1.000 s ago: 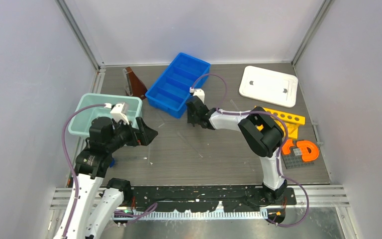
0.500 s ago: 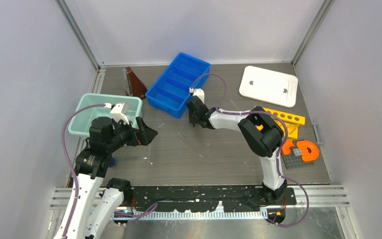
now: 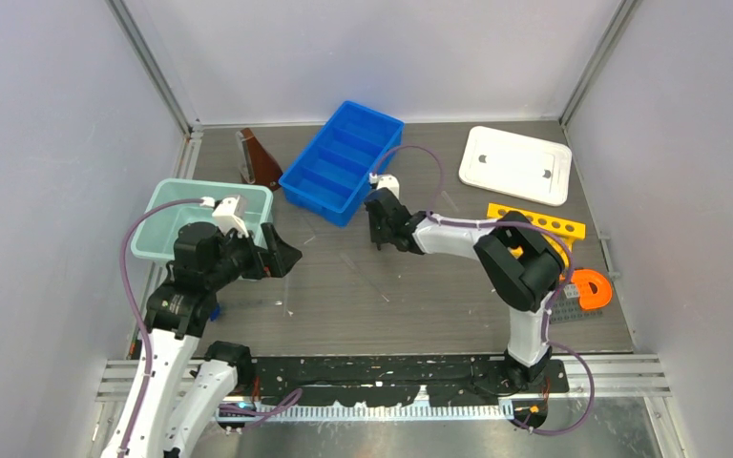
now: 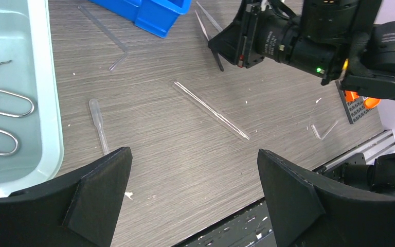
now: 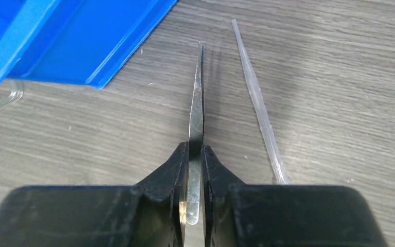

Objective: Organize the chemistry lab equipment

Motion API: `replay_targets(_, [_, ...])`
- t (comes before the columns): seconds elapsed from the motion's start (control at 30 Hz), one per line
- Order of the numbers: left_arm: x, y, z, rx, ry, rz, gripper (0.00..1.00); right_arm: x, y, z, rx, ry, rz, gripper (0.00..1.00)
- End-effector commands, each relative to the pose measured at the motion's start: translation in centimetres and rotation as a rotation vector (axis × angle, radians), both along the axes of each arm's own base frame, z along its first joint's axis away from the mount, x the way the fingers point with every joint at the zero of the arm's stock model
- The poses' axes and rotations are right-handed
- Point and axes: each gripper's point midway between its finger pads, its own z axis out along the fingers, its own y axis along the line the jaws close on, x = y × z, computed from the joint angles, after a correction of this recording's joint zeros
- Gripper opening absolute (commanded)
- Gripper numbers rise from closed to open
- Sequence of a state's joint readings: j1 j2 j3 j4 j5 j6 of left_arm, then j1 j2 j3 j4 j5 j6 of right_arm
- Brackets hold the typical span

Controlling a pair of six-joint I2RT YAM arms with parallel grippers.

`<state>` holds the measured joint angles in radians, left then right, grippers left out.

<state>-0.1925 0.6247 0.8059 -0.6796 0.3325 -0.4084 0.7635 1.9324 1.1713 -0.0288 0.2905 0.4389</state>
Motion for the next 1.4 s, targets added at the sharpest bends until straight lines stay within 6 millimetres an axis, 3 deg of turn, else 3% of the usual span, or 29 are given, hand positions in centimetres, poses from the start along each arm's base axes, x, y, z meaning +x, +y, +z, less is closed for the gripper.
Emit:
replay_targets(0.0, [0.3, 0.1, 0.4, 0.016, -0.019, -0.005, 0.96, -0.6, 0.3, 4.6, 0.083, -0.065, 0.043, 0.12])
replay_targets(0.1, [0.4, -0.3, 0.2, 0.004, -0.004, -0.021, 0.96, -1.2, 0.6, 6.6, 0.16, -0.097, 0.062, 0.12])
replay_targets(0.13, [0.3, -0.6, 0.1, -0.005, 0.002, -0.032, 0.97, -1.8, 0.4, 6.1, 0.169, -0.082, 0.061, 0.12])
replay_targets(0.17, [0.4, -0.9, 0.0, -0.018, 0.011, -0.043, 0.96, -2.1, 0.7, 7.2, 0.211, -0.095, 0.077, 0.12])
replay_targets(0.27, [0.5, -1.9, 0.0, -0.068, 0.04, -0.077, 0.97, -4.2, 1.1, 7.4, 0.296, -0.064, 0.113, 0.11])
replay_targets(0.3, [0.5, -2.5, 0.2, -0.104, 0.05, -0.098, 0.97, -4.3, 1.3, 8.6, 0.342, -0.081, 0.116, 0.11])
replay_targets(0.5, [1.4, -5.5, 1.1, -0.31, 0.087, -0.171, 0.98, -8.3, 2.2, 10.7, 0.52, -0.059, 0.189, 0.11])
replay_targets(0.67, [2.6, -6.3, 1.8, -0.374, 0.098, -0.166, 0.98, -10.6, 3.1, 14.0, 0.646, -0.087, 0.241, 0.11])
replay_targets(0.77, [3.1, -6.6, 1.9, -0.404, 0.106, -0.162, 0.95, -11.9, 3.6, 15.0, 0.682, -0.097, 0.269, 0.11])
replay_targets(1.1, [3.2, -9.8, 2.2, -0.514, 0.106, -0.254, 0.88, -14.9, 4.5, 19.5, 0.87, -0.135, 0.343, 0.11])
replay_targets(1.37, [3.5, -12.5, 1.8, -0.527, 0.129, -0.308, 0.78, -15.9, 4.6, 20.5, 0.9, -0.14, 0.36, 0.11])
